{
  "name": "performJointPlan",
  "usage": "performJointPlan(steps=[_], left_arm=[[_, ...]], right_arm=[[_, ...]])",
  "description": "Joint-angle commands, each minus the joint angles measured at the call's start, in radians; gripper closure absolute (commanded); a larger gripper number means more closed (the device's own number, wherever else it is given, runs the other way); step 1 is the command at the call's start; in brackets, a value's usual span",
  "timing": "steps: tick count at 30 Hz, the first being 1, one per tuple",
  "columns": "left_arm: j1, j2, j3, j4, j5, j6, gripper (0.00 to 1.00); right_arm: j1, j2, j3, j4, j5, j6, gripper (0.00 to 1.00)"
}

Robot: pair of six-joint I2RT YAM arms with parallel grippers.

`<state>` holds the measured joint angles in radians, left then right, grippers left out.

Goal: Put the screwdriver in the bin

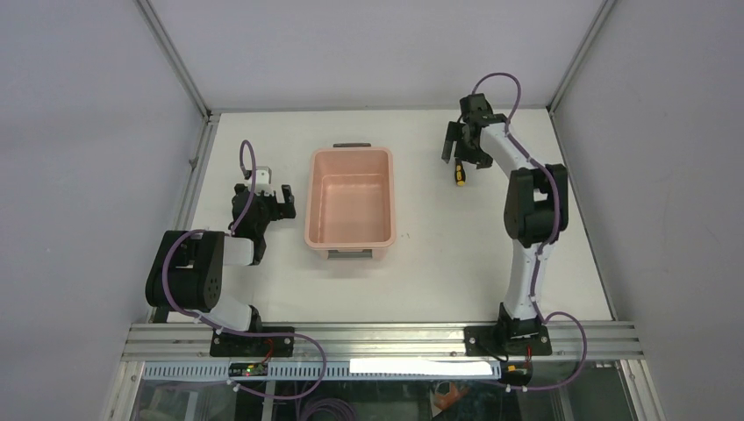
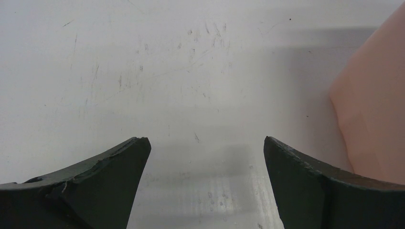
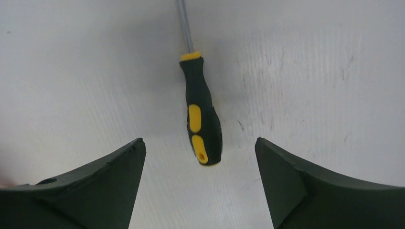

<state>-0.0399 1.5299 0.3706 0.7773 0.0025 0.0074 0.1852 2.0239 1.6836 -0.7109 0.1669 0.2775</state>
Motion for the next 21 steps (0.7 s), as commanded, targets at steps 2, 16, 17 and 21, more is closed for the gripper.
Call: performJointPlan(steps=[2, 16, 17, 21], left_arm=[[-0.007, -0.022, 0.013, 0.027, 0.013, -0.017, 0.01], [-0.007, -0.022, 0.013, 0.027, 0.014, -0.017, 0.01], [-0.006, -0.022, 0.013, 0.027, 0.013, -0.017, 0.01], [-0.007, -0.023, 0.013, 0.027, 0.013, -0.017, 0.01]], right_arm=[[-0.026, 0.146, 0.144, -0.076, -0.036, -0.040, 0.16], [-0.022, 0.148, 0.179, -0.131, -0.002, -0.012, 0.95], [-0.018, 0.109, 0.161, -0.133, 0.010, -0.003, 0.96], [0.004, -0.090, 0.078, -0.206, 0.052, 0.069, 0.98]])
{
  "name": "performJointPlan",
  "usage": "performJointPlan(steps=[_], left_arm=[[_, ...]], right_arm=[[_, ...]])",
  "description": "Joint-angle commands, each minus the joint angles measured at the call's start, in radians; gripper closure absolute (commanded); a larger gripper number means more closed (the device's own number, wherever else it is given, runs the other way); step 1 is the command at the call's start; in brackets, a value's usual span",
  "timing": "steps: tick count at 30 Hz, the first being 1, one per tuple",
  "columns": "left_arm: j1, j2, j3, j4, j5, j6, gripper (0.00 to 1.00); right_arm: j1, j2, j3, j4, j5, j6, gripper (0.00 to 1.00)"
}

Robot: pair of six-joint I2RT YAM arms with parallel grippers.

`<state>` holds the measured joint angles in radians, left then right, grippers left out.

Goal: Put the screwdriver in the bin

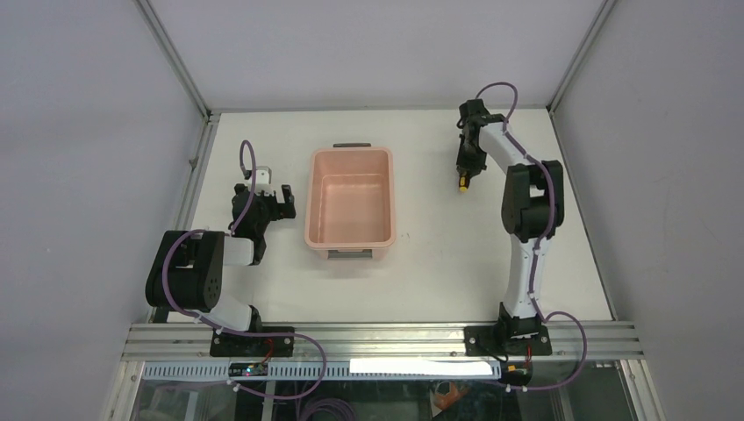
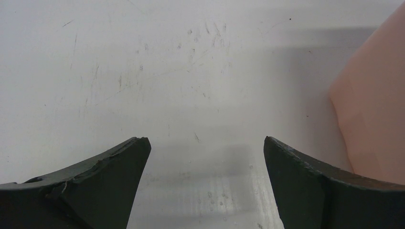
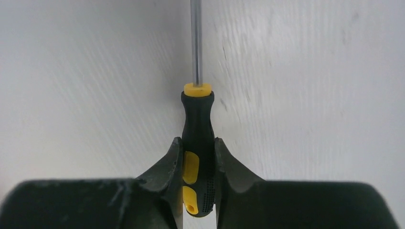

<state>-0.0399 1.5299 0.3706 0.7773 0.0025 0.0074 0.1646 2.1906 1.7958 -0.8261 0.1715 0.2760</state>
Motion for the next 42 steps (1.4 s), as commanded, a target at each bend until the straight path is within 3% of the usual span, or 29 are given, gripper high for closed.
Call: performJointPlan(steps=[1, 6, 11, 18, 23, 29, 42], left_arm=[[-0.006, -0.022, 0.014, 0.027, 0.013, -0.017, 0.01], [-0.007, -0.022, 0.013, 0.026, 0.013, -0.017, 0.01], [-0.006, -0.023, 0.013, 0.026, 0.013, -0.017, 0.01], [-0.006, -0.022, 0.013, 0.027, 0.013, -0.017, 0.01], [-0.006, -0.023, 0.013, 0.027, 0.013, -0.017, 0.01], [-0.007, -0.022, 0.013, 0.027, 0.013, -0.017, 0.01], [-0.006, -0.022, 0.013, 0.027, 0.013, -0.017, 0.01]], right_arm=[[0.034, -0.302, -0.046, -0.116, 0.052, 0.092, 0.98], [0.120, -0.515, -0.094, -0.226, 0.099, 0.171, 0.98], [0.325, -0.609, -0.018, -0.327, 0.195, 0.222, 0.97], [0.620, -0.594, 0.059, -0.223, 0.212, 0.245, 0.96], [0.759, -0.480, 0.111, -0.115, 0.197, 0.247, 0.96], [0.823, -0.337, 0.134, -0.056, 0.183, 0.287, 0.93], [0.848, -0.186, -0.178, 0.193, 0.125, 0.466, 0.86]])
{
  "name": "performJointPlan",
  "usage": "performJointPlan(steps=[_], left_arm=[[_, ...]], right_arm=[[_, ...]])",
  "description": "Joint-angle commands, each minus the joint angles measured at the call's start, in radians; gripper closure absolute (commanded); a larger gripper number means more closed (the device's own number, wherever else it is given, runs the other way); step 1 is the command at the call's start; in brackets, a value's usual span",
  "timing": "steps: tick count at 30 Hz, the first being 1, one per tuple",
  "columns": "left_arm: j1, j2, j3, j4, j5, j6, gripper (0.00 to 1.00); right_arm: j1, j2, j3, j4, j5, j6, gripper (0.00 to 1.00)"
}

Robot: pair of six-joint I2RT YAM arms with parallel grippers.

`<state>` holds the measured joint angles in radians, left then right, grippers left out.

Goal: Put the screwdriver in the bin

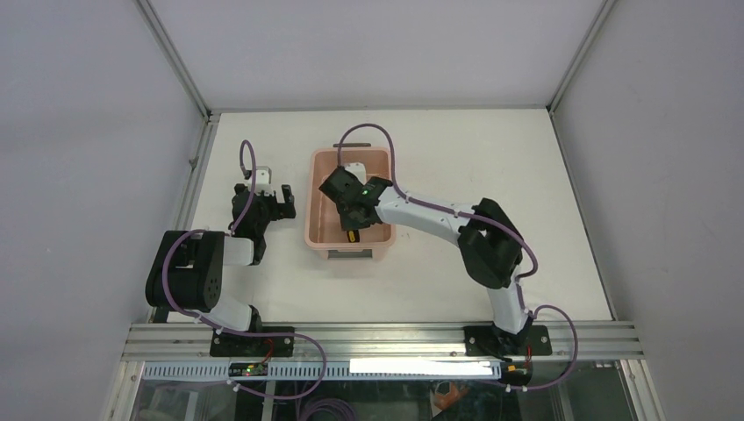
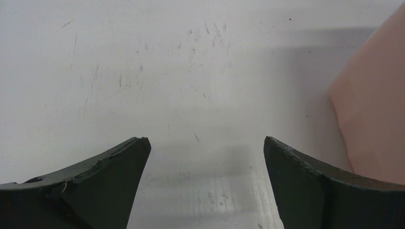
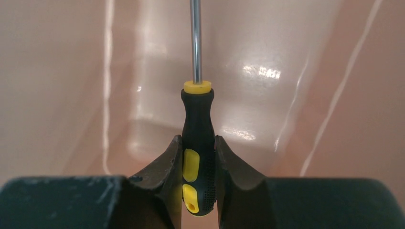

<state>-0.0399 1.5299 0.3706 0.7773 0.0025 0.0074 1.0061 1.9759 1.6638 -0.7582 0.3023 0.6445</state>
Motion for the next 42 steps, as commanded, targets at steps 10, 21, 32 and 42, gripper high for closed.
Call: performJointPlan(steps=[10, 21, 32, 42], left_arm=[[-0.006, -0.022, 0.013, 0.027, 0.013, -0.017, 0.01], [-0.006, -0.023, 0.013, 0.027, 0.013, -0.016, 0.01], [-0.006, -0.023, 0.013, 0.027, 0.014, -0.017, 0.01], [-0.006, -0.023, 0.013, 0.027, 0.013, -0.017, 0.01]], right_arm=[[0.002, 0.096, -0.124, 0.196, 0.006, 0.190, 0.51], [-0.009, -0.150, 0.026, 0.161, 0.089, -0.126, 0.06], [-0.231, -0.423, -0.121, 0.075, 0.155, -0.198, 0.01], [-0.479, -0.729, -0.444, 0.034, 0.304, -0.250, 0.01]])
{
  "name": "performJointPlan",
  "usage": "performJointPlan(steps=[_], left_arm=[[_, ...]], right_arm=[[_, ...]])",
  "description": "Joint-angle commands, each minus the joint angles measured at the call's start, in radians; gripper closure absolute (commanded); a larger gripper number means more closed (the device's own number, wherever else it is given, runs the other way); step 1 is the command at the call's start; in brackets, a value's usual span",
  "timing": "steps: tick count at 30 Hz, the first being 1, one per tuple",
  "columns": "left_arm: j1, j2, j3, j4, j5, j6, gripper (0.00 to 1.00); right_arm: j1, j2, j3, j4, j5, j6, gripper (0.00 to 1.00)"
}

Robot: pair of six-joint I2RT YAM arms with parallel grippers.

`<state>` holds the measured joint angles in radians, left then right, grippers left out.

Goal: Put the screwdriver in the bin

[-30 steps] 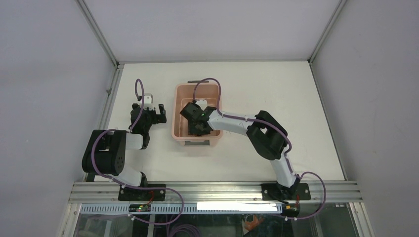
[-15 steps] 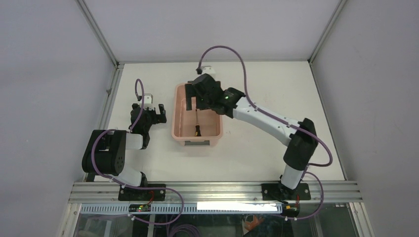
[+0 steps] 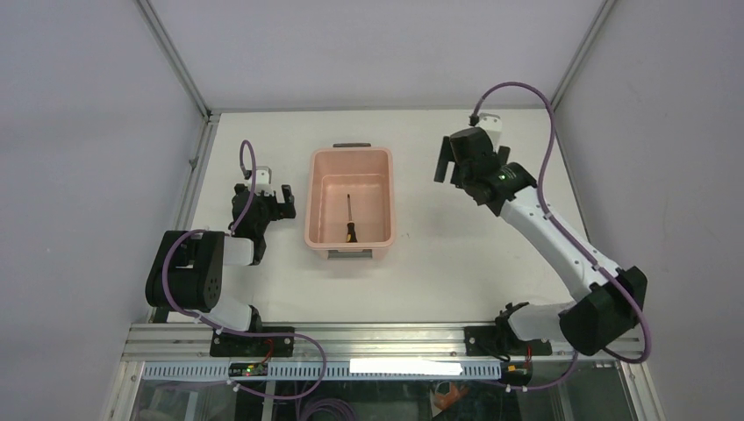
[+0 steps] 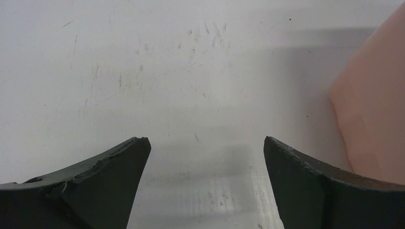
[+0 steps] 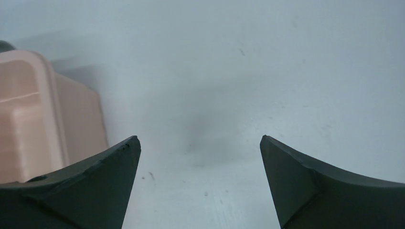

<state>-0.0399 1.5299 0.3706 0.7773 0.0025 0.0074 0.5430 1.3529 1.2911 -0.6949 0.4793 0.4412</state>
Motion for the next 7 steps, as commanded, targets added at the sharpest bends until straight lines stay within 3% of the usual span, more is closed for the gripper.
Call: performJointPlan(steps=[1, 4, 7], left_arm=[[-0.006, -0.022, 0.013, 0.027, 0.013, -0.017, 0.01], [-0.006, -0.022, 0.013, 0.027, 0.013, -0.017, 0.01], [-0.006, -0.022, 0.013, 0.027, 0.013, -0.017, 0.01]], right_arm=[[-0.017, -0.124, -0.097, -0.043, 0.153, -0.053, 0.01], [-0.019, -0.171, -0.170, -0.029, 0.196, -0.053, 0.01], [-0.021, -0.220, -0.220, 0.022, 0.139, -0.048, 0.01]])
